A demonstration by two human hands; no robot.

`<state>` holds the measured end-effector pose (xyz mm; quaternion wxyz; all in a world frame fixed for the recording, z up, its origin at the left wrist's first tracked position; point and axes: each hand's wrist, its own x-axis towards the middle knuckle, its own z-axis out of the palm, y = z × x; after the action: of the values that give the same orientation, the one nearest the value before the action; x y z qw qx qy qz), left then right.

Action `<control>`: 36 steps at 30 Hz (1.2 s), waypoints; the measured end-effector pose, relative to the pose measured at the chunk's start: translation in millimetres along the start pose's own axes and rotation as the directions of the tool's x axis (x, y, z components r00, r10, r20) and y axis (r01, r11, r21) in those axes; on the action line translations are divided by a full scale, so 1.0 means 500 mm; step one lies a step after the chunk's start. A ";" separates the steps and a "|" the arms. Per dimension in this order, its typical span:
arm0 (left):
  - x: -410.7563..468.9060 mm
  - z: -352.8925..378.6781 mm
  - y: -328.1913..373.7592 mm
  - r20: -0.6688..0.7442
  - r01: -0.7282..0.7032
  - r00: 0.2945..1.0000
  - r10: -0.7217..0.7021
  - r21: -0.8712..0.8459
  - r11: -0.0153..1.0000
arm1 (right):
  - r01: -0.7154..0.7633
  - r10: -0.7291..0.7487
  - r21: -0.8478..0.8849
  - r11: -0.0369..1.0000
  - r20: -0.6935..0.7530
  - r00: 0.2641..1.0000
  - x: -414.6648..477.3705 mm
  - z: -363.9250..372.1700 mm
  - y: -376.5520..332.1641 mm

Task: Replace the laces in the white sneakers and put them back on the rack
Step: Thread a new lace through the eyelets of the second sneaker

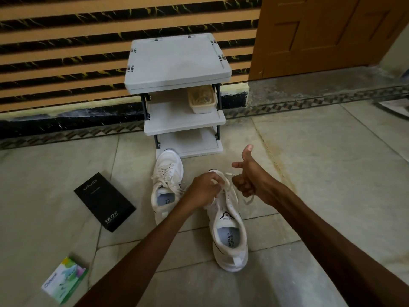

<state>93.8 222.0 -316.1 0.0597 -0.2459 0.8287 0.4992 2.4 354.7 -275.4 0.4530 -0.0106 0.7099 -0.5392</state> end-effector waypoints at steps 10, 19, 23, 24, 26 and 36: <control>-0.018 -0.015 0.036 -0.026 -0.195 0.981 0.194 -0.016 0.981 | -0.004 0.015 -0.153 0.988 0.076 0.997 0.020 0.023 0.021; -0.017 -0.011 0.043 -0.132 -0.177 0.969 0.208 0.211 0.961 | 0.034 -0.010 -0.287 0.957 0.085 0.996 0.005 0.047 0.013; -0.014 -0.014 0.047 -0.039 -0.111 0.992 0.116 0.112 0.987 | 0.046 -0.016 -0.288 0.956 0.104 0.994 0.007 0.050 0.014; -0.014 -0.014 0.047 -0.007 -0.093 0.996 0.094 0.069 0.993 | 0.044 -0.014 -0.285 0.958 0.107 0.994 0.010 0.049 0.015; -0.012 -0.013 0.047 0.048 -0.075 0.996 0.074 0.012 0.997 | 0.045 -0.012 -0.300 0.953 0.111 0.994 0.007 0.051 0.014; -0.008 -0.021 0.047 0.208 -0.071 0.974 0.093 -0.112 0.991 | 0.123 -0.086 -0.323 0.938 0.126 0.988 0.002 0.050 0.020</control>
<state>87.6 223.4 -290.7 0.1145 -0.1594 0.8001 0.5669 22.8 339.5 -284.1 0.4541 -0.1535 0.7624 -0.4347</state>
